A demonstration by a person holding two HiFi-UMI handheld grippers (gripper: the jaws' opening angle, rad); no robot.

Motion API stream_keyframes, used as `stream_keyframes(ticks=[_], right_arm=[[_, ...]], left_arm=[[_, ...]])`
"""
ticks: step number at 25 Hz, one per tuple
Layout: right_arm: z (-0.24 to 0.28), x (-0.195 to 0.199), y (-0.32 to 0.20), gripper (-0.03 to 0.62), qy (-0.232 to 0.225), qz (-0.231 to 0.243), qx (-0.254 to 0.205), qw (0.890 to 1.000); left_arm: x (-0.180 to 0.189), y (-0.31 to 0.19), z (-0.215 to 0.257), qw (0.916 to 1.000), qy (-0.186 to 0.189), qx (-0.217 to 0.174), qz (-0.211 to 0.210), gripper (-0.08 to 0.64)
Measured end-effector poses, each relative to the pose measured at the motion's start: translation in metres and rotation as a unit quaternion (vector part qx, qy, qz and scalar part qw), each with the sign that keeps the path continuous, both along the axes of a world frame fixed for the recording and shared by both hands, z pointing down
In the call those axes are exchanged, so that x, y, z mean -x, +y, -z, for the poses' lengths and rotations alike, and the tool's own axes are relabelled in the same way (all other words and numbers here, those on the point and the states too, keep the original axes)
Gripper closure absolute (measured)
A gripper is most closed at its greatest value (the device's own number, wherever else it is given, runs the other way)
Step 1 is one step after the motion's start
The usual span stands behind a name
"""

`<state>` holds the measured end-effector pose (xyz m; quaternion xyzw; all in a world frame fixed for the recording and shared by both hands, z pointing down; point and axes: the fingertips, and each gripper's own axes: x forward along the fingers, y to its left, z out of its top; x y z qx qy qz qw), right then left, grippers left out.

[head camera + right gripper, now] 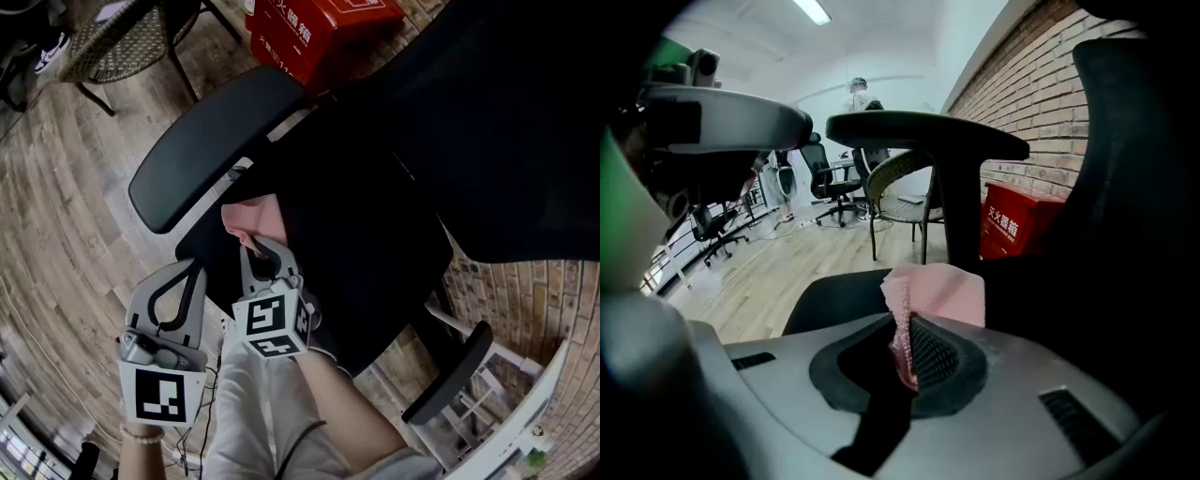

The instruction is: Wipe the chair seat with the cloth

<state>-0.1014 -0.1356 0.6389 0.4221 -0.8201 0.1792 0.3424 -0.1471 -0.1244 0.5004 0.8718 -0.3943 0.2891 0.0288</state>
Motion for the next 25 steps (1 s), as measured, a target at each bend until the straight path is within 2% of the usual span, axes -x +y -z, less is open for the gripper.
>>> stream_keyframes(ticks=[8,14,19,23,25], right_arm=[[-0.017,-0.097,0.014,0.537,0.062,-0.081,0.016,0.995],[-0.023,-0.186,0.034,0.537,0.104,-0.175,0.031,0.979],[-0.021,-0.262,0.062,0.537,0.157,-0.255,0.049,0.953],[-0.017,-0.315,0.092,0.537,0.187,-0.349,0.08,0.915],[-0.014,-0.33,0.105,0.537,0.198,-0.38,0.091,0.899]], left_arm=[[-0.024,0.003,0.001,0.9997,0.003,0.0,-0.025,0.541],[-0.048,0.004,0.003,0.9986,0.008,-0.001,-0.053,0.541],[-0.068,0.004,0.006,0.997,0.015,-0.003,-0.076,0.541],[-0.079,0.005,0.011,0.9954,0.015,-0.011,-0.094,0.541],[-0.085,0.006,0.013,0.9951,0.016,-0.011,-0.097,0.541]])
